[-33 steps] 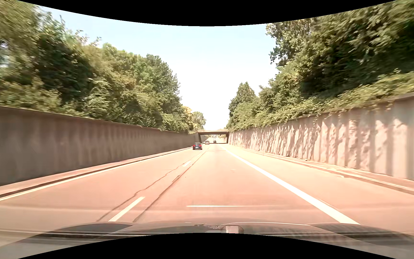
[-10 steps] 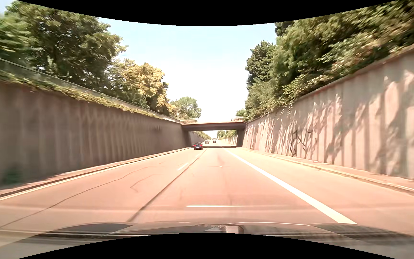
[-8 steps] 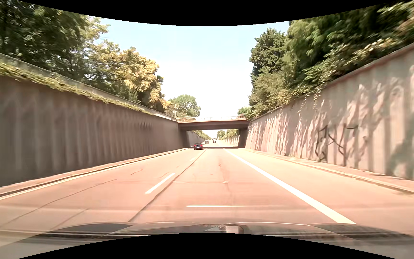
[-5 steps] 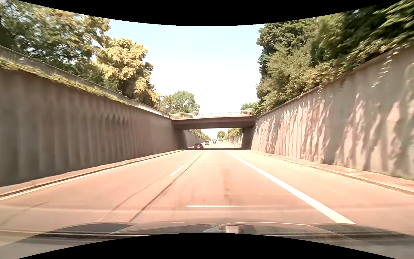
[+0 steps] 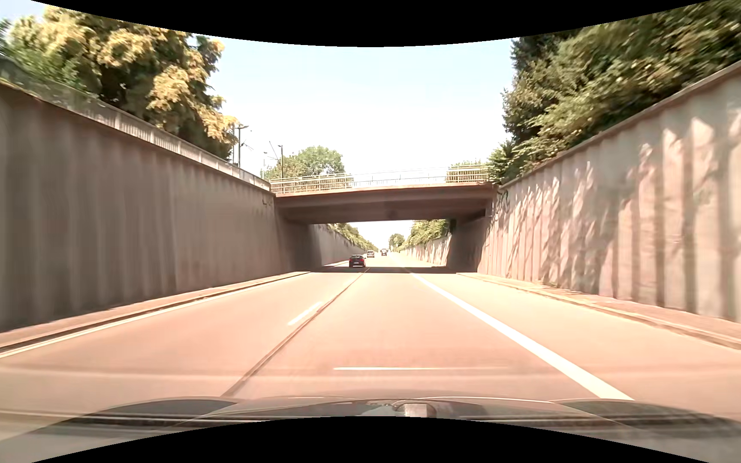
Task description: Follow the waypoints while adhering to traffic rules and regulations
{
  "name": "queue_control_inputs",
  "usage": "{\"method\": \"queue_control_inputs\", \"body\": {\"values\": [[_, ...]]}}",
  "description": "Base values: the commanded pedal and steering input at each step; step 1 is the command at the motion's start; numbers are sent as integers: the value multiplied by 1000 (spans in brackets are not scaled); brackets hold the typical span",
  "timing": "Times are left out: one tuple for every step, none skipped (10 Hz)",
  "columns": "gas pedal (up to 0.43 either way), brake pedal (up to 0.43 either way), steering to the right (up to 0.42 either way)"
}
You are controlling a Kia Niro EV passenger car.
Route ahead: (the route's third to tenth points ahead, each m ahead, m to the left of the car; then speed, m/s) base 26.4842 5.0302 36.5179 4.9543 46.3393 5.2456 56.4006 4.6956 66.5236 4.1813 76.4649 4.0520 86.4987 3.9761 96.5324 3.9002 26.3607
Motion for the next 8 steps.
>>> {"method": "queue_control_inputs", "body": {"values": [[248, 0, -1], [248, 0, -1], [248, 0, -1], [248, 0, -1], [248, 0, -1], [248, 0, -1], [260, 0, -1], [260, 0, -1]]}}
